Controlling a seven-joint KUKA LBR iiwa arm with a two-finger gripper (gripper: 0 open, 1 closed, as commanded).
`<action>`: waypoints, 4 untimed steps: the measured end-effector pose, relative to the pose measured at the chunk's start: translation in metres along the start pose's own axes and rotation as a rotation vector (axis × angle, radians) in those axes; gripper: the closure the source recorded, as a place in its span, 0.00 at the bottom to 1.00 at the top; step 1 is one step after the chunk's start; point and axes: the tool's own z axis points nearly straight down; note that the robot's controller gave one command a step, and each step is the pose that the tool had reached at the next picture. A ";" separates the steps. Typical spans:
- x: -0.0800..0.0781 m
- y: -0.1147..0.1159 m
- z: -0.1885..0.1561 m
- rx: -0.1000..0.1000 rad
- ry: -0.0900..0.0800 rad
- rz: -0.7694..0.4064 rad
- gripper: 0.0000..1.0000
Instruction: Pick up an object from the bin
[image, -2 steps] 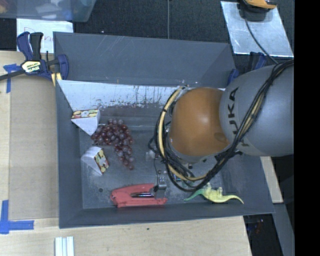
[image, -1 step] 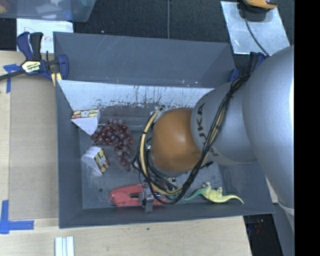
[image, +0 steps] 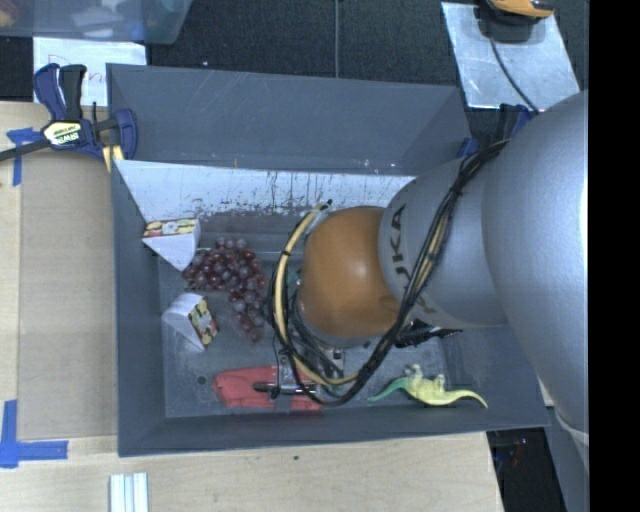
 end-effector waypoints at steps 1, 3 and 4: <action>-0.004 -0.003 0.014 -0.002 -0.005 -0.132 0.00; -0.005 0.013 0.024 -0.001 -0.015 -0.184 1.00; -0.005 0.013 0.024 -0.002 -0.015 -0.183 1.00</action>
Offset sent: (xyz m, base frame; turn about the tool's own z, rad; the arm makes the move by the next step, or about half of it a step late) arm 0.0035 0.0066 -0.0284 0.2412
